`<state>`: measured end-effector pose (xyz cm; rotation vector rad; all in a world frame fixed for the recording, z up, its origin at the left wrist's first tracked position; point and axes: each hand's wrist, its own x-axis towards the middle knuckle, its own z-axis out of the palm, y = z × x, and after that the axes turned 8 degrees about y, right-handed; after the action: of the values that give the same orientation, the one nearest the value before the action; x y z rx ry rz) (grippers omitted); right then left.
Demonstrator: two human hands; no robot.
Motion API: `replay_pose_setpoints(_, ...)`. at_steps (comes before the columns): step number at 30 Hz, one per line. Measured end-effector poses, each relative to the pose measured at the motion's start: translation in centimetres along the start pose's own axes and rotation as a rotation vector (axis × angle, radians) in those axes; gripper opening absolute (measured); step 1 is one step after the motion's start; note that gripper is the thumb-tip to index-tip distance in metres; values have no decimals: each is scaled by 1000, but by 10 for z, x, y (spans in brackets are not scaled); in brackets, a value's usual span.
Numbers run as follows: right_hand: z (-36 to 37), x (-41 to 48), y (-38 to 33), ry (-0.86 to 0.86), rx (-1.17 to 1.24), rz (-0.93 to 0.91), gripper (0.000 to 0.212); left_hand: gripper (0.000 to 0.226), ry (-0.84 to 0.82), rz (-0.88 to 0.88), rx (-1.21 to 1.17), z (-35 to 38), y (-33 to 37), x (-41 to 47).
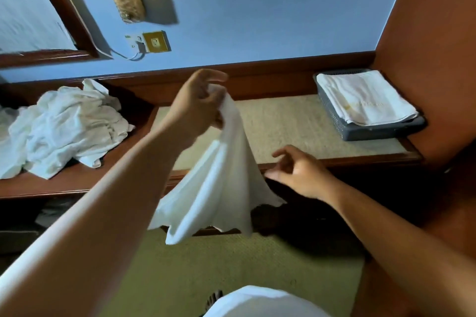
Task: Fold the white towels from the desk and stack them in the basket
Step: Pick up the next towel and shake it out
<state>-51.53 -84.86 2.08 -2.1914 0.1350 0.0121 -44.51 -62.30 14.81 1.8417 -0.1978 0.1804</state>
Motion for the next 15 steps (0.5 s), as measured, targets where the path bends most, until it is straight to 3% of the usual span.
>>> replay_pose_setpoints(1,7,-9,-21,-72,185,-48,57,20,-71,-26,-11,11,10,-9)
replay_pose_setpoints(3,17,-21,-50,-87,325,-100,69,19,-159,-32,15,31,29,-23)
replay_pose_setpoints(4,19,-25,-59,2,299,-115,63,18,-191,-18,30,38,36,-28)
replay_pose_setpoints(7,12,-27,-74,426,248,-174,10,17,-287,29,15,42,49,-32)
replay_pose_setpoints(8,6,-26,-74,486,292,-184,10,19,-314,42,-21,39,50,-31)
replay_pose_setpoints(12,-24,-30,-79,485,485,-146,21,39,-295,110,-67,22,28,-17)
replay_pose_setpoints(15,-35,-33,-85,440,614,-172,23,48,-555,19,-25,33,-10,-28)
